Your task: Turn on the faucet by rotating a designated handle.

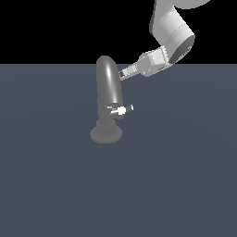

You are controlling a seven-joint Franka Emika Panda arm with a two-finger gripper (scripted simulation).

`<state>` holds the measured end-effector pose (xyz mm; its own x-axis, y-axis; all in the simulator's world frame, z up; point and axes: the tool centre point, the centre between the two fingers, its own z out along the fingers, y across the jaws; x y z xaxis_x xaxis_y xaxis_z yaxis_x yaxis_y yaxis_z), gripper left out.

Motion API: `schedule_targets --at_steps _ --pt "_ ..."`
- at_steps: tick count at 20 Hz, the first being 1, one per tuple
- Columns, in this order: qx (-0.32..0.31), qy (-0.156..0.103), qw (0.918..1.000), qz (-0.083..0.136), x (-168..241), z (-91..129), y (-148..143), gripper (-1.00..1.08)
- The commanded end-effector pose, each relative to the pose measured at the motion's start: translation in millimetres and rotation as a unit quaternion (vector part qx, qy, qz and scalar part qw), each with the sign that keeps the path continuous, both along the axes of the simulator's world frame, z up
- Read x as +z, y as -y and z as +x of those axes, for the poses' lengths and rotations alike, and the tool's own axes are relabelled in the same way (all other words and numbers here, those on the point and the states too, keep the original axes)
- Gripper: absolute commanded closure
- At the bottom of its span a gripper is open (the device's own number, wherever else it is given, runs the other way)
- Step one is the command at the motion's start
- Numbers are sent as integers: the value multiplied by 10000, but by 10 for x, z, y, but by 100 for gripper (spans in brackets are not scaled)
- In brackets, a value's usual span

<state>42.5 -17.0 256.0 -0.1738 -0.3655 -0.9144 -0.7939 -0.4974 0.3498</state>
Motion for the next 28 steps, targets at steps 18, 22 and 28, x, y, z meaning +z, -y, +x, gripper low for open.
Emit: schedule_targets --at_steps 18,22,28 --pt "-1175 -1365 9829 376 -799 -13 149 108" --pt "-1181 -1372 9828 378 -804 -15 146 108" --pt "-1181 -1372 9828 378 -871 -86 179 108"
